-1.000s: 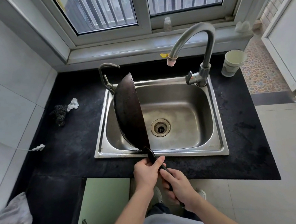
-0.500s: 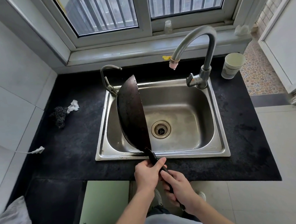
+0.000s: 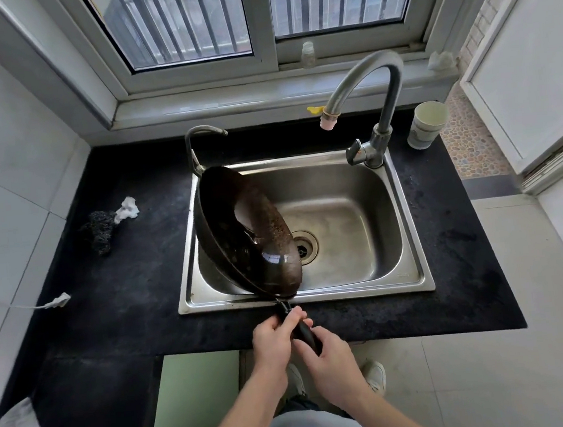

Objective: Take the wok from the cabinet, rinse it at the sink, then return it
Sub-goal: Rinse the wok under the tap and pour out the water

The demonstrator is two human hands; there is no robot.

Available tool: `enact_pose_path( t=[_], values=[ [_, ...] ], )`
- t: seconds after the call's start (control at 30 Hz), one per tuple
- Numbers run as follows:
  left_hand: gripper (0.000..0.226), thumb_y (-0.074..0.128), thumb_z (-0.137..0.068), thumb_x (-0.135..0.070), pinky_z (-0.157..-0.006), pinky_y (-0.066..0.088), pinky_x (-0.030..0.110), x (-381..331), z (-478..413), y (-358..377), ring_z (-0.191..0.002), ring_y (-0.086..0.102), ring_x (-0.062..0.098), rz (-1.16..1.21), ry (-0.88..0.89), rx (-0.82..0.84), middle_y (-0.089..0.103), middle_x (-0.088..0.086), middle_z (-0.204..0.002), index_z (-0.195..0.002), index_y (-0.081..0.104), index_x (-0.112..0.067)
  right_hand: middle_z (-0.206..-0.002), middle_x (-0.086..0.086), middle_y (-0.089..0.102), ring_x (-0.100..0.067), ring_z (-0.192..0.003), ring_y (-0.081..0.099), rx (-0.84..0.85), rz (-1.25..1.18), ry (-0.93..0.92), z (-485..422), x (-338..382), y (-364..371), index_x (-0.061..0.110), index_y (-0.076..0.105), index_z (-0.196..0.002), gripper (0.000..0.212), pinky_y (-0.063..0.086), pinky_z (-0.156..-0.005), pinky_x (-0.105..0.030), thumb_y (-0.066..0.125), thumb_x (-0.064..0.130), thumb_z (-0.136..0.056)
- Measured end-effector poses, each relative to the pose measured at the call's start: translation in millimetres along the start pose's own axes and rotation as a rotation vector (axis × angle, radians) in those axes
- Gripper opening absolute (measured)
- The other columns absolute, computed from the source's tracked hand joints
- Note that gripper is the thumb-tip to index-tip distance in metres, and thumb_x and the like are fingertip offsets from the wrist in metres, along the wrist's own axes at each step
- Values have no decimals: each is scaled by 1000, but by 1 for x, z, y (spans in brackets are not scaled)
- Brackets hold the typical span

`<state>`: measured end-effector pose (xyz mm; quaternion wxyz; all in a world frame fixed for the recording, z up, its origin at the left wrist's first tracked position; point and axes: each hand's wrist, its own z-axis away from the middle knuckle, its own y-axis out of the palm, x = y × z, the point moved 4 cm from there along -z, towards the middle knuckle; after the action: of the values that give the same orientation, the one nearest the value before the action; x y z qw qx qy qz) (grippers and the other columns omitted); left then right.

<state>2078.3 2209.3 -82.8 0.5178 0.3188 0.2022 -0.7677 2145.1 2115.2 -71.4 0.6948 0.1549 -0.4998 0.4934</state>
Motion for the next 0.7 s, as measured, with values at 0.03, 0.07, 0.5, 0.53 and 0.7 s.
enact_pose_path(
  t=[0.03, 0.07, 0.5, 0.53, 0.7],
  values=[
    [15, 70, -88, -14, -85, 59, 42, 2, -2, -1, -86, 74, 27, 27, -18, 9, 77, 15, -87, -92, 74, 0, -67, 13, 60, 4, -63, 58, -37, 54, -2, 2, 0, 3, 29, 60, -86, 9, 42, -57, -13, 62, 31, -94],
    [16, 70, -89, -13, -84, 59, 41, 3, -3, -2, -84, 74, 26, 51, -36, 19, 77, 15, -87, -92, 74, 2, -71, 13, 61, 4, -66, 60, -67, 100, 3, 3, 0, 6, 25, 62, -93, 8, 42, -58, -12, 61, 33, -94],
    [20, 60, -93, -6, -88, 54, 35, -8, -10, 0, -95, 68, 26, 260, -177, 401, 71, 18, -95, -109, 66, 5, -57, -3, 61, -18, -42, 57, 25, -234, 174, 12, 23, 10, 8, 58, -84, 27, 45, -38, -27, 61, 33, -95],
    [20, 59, -94, -5, -88, 55, 34, -10, -10, 1, -95, 67, 26, 270, -176, 417, 69, 17, -94, -110, 65, 6, -56, -6, 58, -22, -39, 52, 63, -317, 202, 13, 26, 12, 7, 57, -82, 28, 42, -36, -27, 60, 31, -96],
    [22, 57, -95, -9, -92, 53, 37, -15, -12, 3, -94, 65, 27, 244, -157, 463, 67, 16, -91, -110, 64, 6, -56, -5, 45, -17, -36, 36, 38, -434, 274, 15, 35, 20, 10, 52, -77, 27, 33, -35, -22, 56, 26, -98]
  ],
)
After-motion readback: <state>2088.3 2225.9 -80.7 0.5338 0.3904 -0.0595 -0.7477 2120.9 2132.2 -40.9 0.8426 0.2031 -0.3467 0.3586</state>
